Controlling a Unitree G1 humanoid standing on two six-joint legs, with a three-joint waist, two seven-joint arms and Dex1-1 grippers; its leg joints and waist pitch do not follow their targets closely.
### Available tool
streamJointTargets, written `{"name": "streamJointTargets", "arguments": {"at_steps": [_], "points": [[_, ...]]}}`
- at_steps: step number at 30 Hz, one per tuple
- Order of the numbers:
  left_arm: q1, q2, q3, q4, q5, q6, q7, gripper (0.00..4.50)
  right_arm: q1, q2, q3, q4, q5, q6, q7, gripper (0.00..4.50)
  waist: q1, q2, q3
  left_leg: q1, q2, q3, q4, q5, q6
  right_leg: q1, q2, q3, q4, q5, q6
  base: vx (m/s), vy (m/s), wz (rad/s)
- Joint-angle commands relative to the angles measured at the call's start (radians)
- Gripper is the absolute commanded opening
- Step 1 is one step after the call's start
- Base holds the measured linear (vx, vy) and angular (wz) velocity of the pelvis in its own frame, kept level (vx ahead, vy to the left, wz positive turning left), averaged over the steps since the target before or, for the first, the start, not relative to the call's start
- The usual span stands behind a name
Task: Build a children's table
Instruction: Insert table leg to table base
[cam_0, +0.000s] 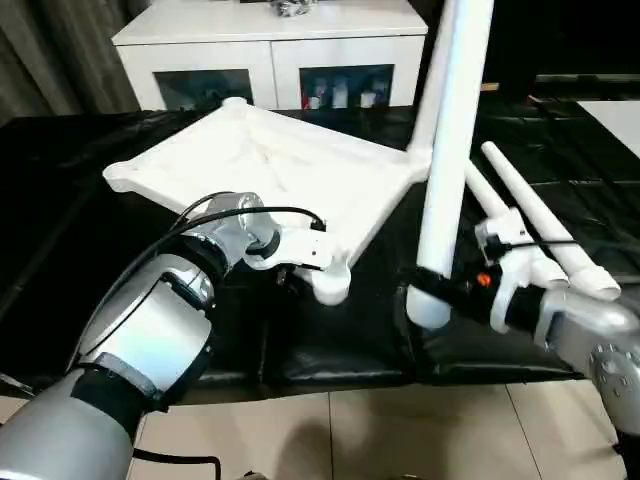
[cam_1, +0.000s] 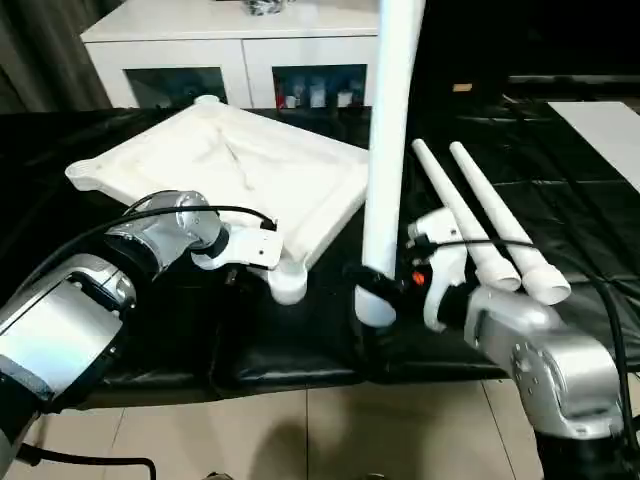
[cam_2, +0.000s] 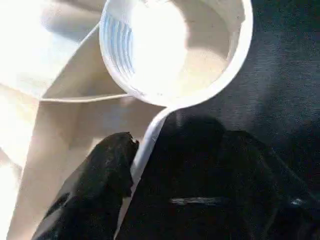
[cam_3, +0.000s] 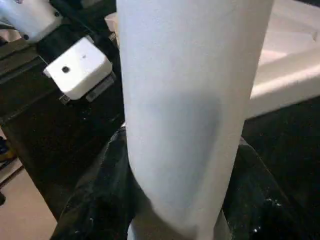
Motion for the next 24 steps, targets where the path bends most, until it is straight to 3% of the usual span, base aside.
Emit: {"name": "streamJointTargets", "arguments": {"at_steps": [1,13,24], "points": [[0.022,-0.013,-0.014,0.015,0.018,0.005,-0.052,2.91,-0.016,-0.010,0.008,0.011,-0.007,-0.017,0.006,1.90,0.005,-0.026,-0.069,0.013,0.043,-0.025,-0.071,-0.228,0.056,0.048,-0.063,0.038,-0.085,-0.332,-0.217,0.000,0.000,0.00],[0.046,-0.043,0.021,0.000,0.004,0.127,-0.065,2.07,-0.018,0.002,0.028,0.035,-0.019,-0.050,0.019,1.90,0.010,-0.028,-0.070,0.011,0.043,-0.022,-0.070,-0.195,0.071,0.051,-0.064,0.038,-0.079,-0.285,-0.239,0.000,0.000,0.00],[0.080,-0.075,0.120,-0.005,-0.064,0.324,0.051,1.47,-0.014,0.012,0.030,0.045,-0.020,-0.068,0.017,1.90,0.004,-0.032,-0.058,0.015,0.040,-0.027,-0.077,-0.277,0.050,0.045,-0.062,0.033,-0.101,-0.462,-0.184,0.000,0.000,0.00]]}}
